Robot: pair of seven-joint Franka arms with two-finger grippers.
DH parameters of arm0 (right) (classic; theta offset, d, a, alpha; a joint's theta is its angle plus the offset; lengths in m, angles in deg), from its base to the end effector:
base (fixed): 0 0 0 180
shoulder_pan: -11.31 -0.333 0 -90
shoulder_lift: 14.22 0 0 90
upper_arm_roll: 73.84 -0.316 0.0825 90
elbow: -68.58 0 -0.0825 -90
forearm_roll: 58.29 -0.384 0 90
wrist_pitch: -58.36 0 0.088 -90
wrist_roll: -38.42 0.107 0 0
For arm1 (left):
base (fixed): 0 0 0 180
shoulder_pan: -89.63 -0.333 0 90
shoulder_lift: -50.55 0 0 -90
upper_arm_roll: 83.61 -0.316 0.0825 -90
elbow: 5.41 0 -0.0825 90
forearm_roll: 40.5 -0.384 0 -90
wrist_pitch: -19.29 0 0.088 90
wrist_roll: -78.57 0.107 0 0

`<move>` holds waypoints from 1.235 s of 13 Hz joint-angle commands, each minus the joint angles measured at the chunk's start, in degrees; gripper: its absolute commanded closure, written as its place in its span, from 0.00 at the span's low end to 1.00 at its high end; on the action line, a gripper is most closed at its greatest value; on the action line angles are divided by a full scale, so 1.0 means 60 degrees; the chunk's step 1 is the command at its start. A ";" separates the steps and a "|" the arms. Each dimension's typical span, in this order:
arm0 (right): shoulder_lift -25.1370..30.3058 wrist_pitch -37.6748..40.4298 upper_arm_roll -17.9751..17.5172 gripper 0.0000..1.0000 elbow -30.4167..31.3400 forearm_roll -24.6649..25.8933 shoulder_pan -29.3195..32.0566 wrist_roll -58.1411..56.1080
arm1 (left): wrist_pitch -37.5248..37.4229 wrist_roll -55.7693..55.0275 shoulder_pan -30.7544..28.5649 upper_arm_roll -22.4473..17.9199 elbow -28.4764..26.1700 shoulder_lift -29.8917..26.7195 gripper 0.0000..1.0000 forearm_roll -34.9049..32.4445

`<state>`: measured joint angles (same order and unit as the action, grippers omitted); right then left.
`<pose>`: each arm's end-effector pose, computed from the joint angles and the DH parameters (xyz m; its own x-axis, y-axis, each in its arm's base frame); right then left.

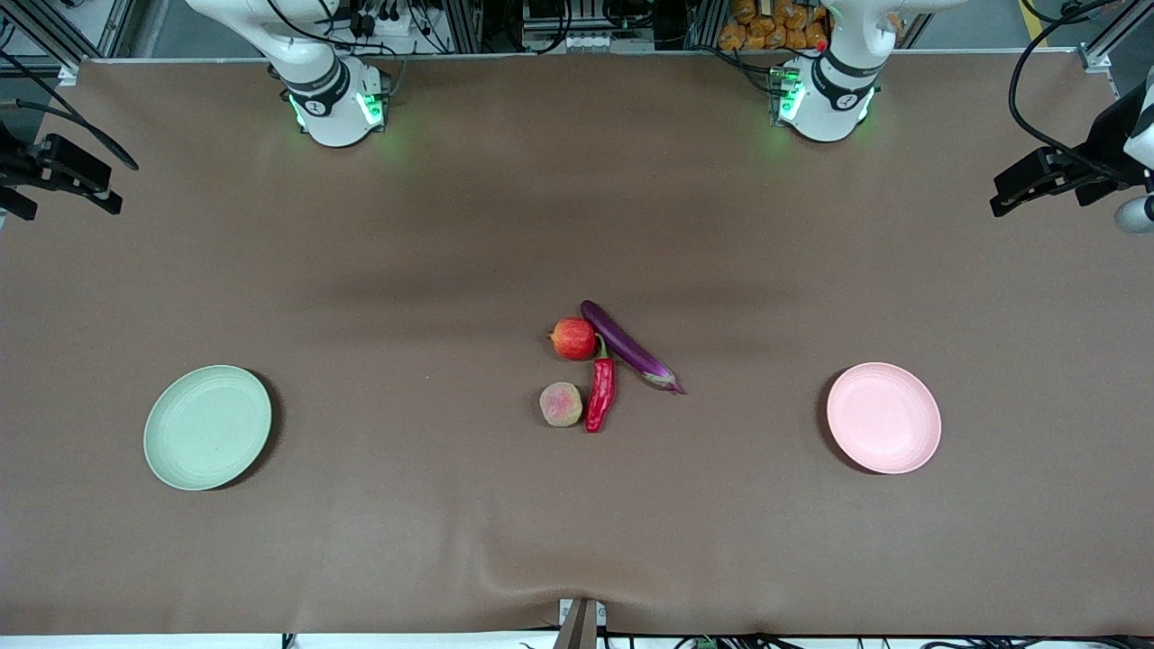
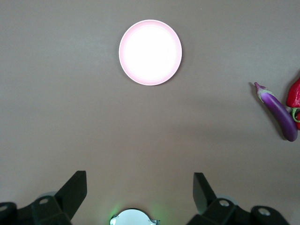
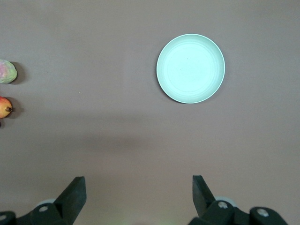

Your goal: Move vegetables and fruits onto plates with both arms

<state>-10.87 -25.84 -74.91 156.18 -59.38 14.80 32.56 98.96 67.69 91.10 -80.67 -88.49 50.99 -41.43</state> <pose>0.5252 -0.0197 0.6668 0.9981 0.0619 0.0010 0.0619 -0.9979 -0.0178 0.5363 -0.0393 0.6610 0.9913 0.1157 -0.0629 0.1141 -0.9931 -0.0281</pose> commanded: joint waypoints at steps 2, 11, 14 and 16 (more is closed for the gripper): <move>-0.0045 0.0087 -0.0026 0.00 -0.0128 -0.0009 0.0019 0.0082 | -0.0153 0.0072 0.0019 0.0008 0.0166 0.0073 0.00 -0.0212; -0.0045 0.0101 -0.0012 0.00 -0.0114 -0.0009 0.0019 0.0096 | 0.0445 -0.1725 0.0647 0.0461 0.0049 0.0832 0.00 0.0008; -0.0045 0.0101 -0.0012 0.00 -0.0114 -0.0009 0.0019 0.0096 | 0.1074 -0.3979 0.1422 0.0886 0.0049 0.1565 0.00 0.0037; -0.0045 0.0101 -0.0026 0.00 -0.0114 -0.0009 0.0019 0.0097 | 0.1645 -0.5488 0.2110 0.0887 -0.0039 0.2295 0.00 0.0037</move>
<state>-10.90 -25.75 -74.91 156.20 -59.38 14.80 32.56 106.45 41.90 100.75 -75.22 -89.17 61.24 -41.23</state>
